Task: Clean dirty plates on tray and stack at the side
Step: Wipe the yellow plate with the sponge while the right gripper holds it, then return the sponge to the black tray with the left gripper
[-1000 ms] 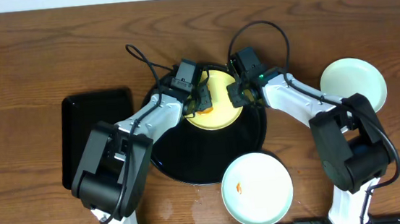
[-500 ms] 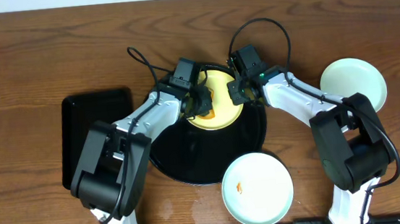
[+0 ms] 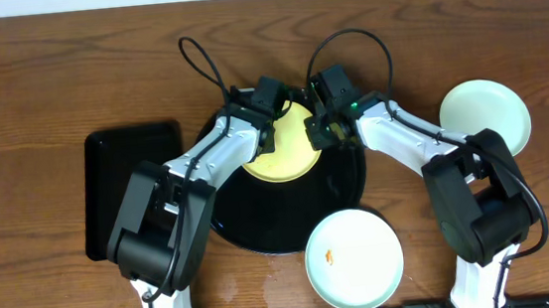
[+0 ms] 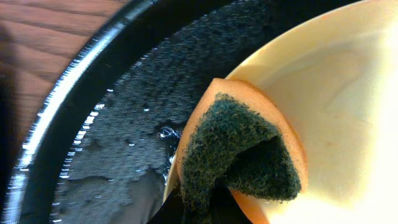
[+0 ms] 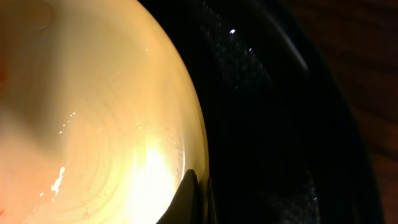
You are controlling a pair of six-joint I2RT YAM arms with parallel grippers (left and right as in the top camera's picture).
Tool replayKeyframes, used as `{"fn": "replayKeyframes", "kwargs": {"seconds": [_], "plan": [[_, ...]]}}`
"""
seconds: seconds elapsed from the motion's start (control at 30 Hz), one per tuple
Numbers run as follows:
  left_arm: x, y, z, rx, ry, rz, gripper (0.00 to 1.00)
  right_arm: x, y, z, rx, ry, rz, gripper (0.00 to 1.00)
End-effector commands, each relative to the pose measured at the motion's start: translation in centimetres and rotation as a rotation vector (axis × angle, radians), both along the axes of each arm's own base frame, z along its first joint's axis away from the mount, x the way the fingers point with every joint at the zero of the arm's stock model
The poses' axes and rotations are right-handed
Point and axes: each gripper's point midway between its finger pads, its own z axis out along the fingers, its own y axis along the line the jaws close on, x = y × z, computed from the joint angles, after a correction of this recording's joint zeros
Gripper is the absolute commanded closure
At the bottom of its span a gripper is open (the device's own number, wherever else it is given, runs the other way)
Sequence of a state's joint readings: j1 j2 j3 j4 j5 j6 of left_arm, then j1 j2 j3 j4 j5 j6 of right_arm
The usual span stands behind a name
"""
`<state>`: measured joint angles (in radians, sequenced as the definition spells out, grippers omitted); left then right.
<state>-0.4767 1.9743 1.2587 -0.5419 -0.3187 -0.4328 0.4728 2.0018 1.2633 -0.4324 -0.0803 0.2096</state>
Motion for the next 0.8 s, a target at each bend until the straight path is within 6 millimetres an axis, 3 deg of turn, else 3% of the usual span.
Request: {"fn": "replayKeyframes", "kwargs": {"seconds": [0.0, 0.13, 0.23, 0.4, 0.5, 0.63, 0.77], "plan": [[1.7, 4.3, 2.5, 0.206, -0.072, 0.053, 0.93, -1.1, -2.4, -2.6, -0.11, 0.058, -0.036, 0.99], [2.5, 4.0, 5.9, 0.183, -0.112, 0.061, 0.93, -1.3, -2.6, -2.7, -0.114, 0.067, -0.039, 0.99], [2.4, 5.0, 8.5, 0.167, -0.133, 0.084, 0.93, -1.3, -2.9, -2.7, -0.116, 0.072, -0.044, 0.99], [0.3, 7.0, 10.8, 0.057, -0.073, 0.127, 0.92, -1.3, -3.1, -2.7, -0.117, 0.076, -0.048, 0.99], [-1.7, 9.2, 11.7, -0.015, -0.006, 0.184, 0.92, -1.2, -3.1, -2.7, -0.118, 0.073, -0.045, 0.99], [-3.9, 13.2, 11.4, -0.059, 0.079, 0.299, 0.92, -1.1, -3.0, -2.7, -0.115, 0.069, -0.045, 0.99], [-6.3, 15.2, 8.0, -0.146, 0.194, 0.355, 0.92, -1.2, -3.0, -2.7, -0.116, 0.071, -0.045, 0.99]]}}
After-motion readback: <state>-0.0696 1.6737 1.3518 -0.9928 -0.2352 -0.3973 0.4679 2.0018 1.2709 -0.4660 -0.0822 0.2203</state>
